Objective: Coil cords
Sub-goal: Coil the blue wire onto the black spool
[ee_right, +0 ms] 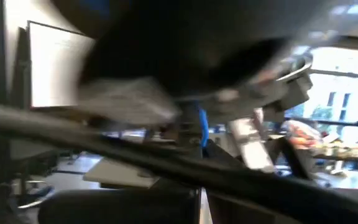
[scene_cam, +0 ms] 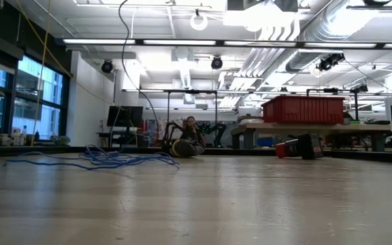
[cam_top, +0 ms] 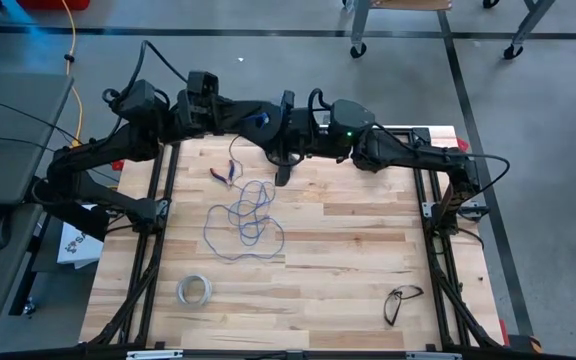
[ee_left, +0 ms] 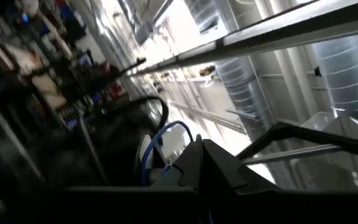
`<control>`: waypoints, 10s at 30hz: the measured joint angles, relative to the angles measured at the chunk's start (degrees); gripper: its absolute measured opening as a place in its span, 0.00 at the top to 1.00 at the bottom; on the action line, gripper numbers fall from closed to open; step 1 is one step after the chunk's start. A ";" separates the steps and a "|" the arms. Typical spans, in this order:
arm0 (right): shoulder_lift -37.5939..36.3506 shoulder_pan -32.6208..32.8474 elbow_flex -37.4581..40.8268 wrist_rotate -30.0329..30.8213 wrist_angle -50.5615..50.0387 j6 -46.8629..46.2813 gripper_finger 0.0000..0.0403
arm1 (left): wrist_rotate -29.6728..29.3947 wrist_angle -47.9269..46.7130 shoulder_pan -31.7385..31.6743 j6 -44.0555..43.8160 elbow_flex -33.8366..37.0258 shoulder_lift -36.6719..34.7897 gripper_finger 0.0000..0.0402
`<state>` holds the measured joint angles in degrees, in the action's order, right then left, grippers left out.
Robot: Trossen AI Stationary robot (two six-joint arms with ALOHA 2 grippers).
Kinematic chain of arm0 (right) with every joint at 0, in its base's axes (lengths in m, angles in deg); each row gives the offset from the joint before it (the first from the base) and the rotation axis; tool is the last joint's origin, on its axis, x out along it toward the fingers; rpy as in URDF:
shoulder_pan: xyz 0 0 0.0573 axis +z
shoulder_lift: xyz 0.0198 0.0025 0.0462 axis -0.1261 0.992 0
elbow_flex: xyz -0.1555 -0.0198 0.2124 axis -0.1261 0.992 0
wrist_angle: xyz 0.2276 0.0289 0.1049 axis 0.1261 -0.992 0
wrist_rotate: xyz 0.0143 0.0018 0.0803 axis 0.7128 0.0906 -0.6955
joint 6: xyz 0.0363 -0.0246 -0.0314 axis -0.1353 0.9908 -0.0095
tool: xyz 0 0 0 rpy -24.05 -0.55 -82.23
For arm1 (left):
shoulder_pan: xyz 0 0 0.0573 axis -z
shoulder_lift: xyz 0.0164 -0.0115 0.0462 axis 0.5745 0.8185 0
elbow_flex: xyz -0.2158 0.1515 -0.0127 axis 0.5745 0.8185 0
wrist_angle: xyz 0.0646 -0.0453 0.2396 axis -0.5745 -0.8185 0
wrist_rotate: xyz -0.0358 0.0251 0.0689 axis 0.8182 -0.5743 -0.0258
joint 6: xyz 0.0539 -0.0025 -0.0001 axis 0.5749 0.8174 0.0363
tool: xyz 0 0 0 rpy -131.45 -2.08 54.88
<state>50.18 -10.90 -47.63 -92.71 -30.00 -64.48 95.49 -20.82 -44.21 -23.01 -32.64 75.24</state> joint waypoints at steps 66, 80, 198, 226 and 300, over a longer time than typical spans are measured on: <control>-4.01 -4.86 0.00 0.46 -26.08 -6.83 0.47 | -9.32 5.69 -1.89 55.52 0.03 -5.84 1.00; -4.11 -4.86 0.00 1.77 -27.25 -3.39 0.63 | -9.61 6.09 -1.89 56.02 0.04 -5.99 1.00; -10.65 -7.62 -0.07 13.94 -25.69 3.17 1.00 | -27.88 -17.97 4.62 69.13 0.07 -10.76 1.00; -4.85 -3.33 0.02 0.03 -43.21 -0.35 0.51 | 4.35 -4.96 -9.97 43.48 0.04 -4.94 1.00; 2.47 -0.14 0.11 6.49 1.40 0.67 1.00 | -0.14 -4.02 -1.53 8.25 -0.05 -3.01 1.00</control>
<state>52.65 -11.04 -47.52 -86.22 -28.59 -63.81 95.34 -24.84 -45.74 -14.76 -32.70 72.24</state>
